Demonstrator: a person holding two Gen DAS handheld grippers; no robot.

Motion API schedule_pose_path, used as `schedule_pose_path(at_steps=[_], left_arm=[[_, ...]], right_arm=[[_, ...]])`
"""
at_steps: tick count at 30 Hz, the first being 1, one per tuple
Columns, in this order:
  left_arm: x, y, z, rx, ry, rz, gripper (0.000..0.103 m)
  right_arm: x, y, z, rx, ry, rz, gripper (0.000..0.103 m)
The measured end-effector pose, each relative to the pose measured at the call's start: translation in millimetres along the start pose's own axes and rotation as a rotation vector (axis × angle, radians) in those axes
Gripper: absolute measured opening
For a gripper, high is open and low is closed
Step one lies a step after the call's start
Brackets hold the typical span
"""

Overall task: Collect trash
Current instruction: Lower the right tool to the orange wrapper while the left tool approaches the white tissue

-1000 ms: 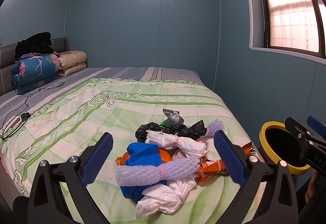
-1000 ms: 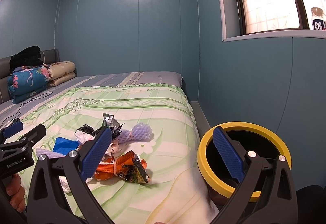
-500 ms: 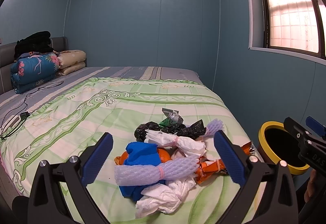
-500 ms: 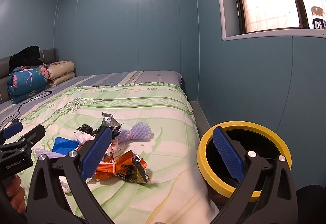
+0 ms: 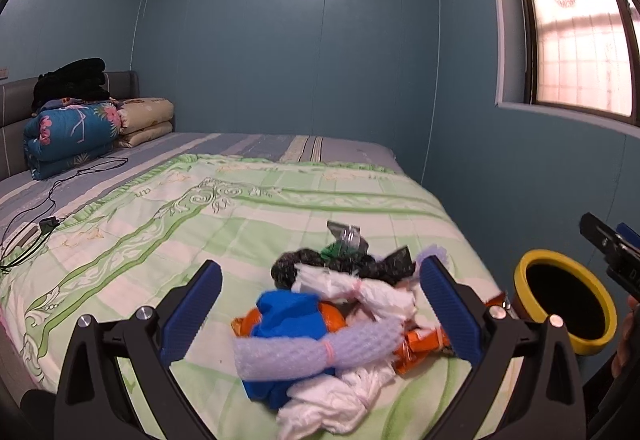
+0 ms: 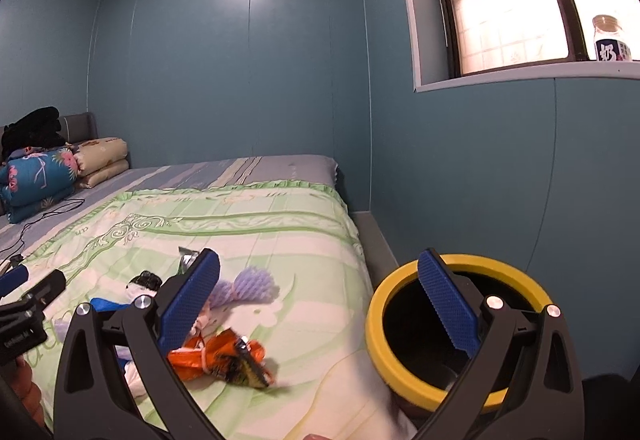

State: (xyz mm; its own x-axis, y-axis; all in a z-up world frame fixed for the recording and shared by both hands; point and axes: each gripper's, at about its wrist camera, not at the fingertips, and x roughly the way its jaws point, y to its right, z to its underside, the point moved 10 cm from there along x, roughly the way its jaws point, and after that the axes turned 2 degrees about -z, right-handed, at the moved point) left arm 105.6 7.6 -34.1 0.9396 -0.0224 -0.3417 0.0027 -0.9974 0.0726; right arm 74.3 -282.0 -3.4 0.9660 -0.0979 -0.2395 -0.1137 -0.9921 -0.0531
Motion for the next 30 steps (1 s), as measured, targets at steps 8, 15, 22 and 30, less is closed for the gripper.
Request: schedule_pose_path(at_steps=[8,15,22,30], left_arm=[[18,-35,-7,0.03,-0.098,-0.007,0.096],[24,-66,28,0.035,-0.274,-0.017,0.096],[17,-43,91,0.118,-0.432,0.101,0.096],[27,-13,128,0.208,-0.527,0.171,0.096]], right_arm=[[24,-26,-43,-0.139,-0.028,-0.146,0.095],[79,-64,-18,-0.088,-0.252,-0.574,0.095],[78,-72,46,-0.274,-0.42,-0.679,0.095],[73,-89,108,-0.535,-0.523,-0.687,0.095]])
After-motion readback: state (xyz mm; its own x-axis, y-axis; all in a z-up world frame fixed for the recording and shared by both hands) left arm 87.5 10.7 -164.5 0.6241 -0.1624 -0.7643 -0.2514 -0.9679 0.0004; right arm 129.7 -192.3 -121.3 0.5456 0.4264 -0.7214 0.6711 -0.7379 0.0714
